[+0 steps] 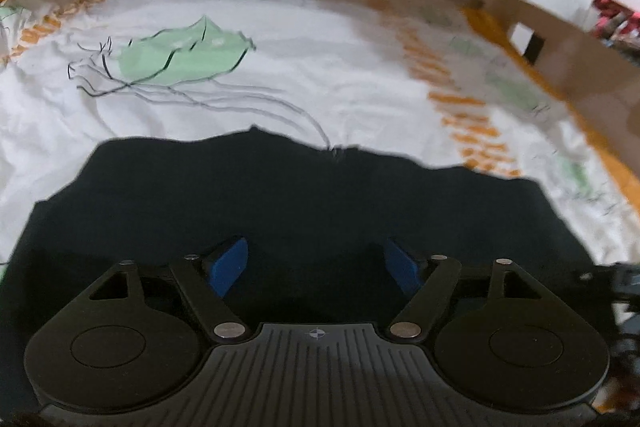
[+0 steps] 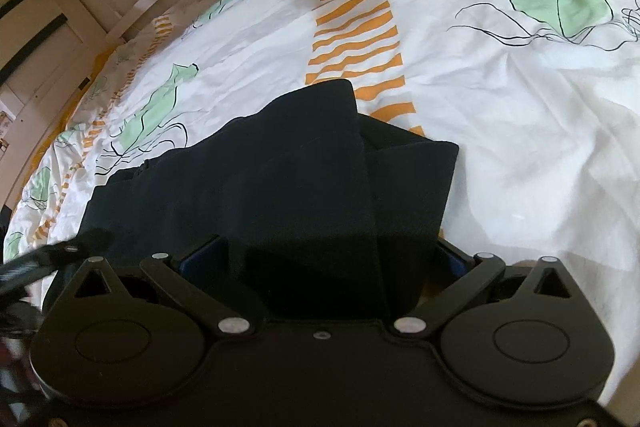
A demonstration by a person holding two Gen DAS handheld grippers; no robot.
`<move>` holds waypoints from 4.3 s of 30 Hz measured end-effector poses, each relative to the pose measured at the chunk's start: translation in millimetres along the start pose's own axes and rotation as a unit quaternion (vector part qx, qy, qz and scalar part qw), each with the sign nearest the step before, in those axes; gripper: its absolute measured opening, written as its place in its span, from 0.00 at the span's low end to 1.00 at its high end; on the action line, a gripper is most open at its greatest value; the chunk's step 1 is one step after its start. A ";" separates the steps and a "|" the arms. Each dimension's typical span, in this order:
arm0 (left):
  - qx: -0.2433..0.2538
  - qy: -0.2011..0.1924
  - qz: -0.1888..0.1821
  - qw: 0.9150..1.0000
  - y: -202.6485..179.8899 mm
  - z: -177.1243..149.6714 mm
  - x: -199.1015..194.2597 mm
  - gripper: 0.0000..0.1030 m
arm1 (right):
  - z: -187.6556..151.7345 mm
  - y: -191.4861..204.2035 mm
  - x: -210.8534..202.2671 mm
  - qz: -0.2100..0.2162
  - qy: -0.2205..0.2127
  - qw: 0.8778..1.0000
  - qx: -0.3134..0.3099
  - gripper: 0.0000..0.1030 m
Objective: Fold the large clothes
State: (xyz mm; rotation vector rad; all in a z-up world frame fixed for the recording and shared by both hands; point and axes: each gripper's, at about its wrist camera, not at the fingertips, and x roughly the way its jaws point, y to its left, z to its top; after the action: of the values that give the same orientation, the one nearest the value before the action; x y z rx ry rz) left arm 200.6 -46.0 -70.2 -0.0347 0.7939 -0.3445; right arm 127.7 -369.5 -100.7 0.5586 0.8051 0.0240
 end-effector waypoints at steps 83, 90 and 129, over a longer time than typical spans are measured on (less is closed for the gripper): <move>0.040 -0.052 0.032 0.997 -17.8 -77.4 -56.2 0.89 | -21.0 -21.9 -29.2 0.107 0.048 0.987 0.113 1.00; 0.038 -0.052 0.029 0.997 -16.7 -76.2 -57.2 0.89 | -21.9 -27.2 -29.0 0.102 0.050 0.985 0.131 0.37; -0.074 -0.079 0.028 0.994 77.0 -92.1 -157.6 0.65 | 18.0 256.4 56.3 0.252 0.129 0.955 -0.083 0.23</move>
State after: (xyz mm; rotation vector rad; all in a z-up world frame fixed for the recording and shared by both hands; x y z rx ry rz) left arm 55.9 85.4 -38.1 -0.1758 0.6614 -0.2272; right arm 227.5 -145.6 -5.0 0.5957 0.8849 0.6410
